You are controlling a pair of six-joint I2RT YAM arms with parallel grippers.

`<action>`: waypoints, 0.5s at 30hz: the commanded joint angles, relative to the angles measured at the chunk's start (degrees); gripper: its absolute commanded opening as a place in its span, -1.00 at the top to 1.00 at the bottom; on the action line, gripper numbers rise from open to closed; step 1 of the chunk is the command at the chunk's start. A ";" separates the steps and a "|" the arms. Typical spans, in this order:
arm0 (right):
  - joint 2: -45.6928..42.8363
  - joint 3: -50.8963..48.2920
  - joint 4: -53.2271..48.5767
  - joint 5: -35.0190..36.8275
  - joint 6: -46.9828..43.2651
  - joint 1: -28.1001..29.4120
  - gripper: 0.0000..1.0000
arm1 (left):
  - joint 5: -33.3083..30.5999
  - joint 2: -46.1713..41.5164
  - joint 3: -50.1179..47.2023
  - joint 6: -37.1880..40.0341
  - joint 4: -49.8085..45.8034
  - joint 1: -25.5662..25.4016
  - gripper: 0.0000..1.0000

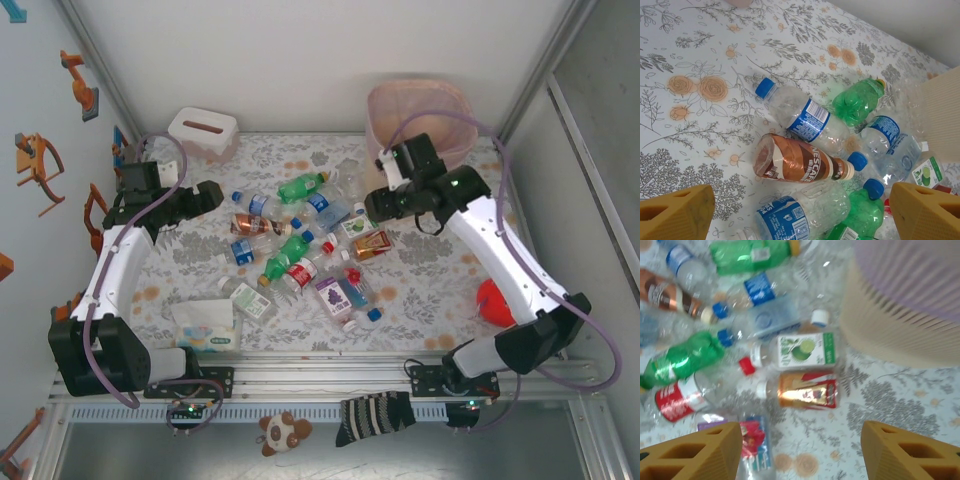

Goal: Put the plastic bottles in the bin

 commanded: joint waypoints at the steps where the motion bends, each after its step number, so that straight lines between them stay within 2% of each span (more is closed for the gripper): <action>1: -0.60 -4.53 1.32 -0.57 1.33 3.32 -0.26 | 1.24 -1.33 -0.80 -0.45 0.61 0.26 -0.80; 7: 1.00 -13.00 4.99 -4.25 3.89 7.53 -0.21 | 1.43 -1.44 -0.96 -0.43 0.61 0.26 -0.79; 15: 3.68 -23.74 14.85 -8.22 5.73 7.78 -0.22 | 1.50 -0.96 -1.02 -0.53 0.90 0.26 -0.80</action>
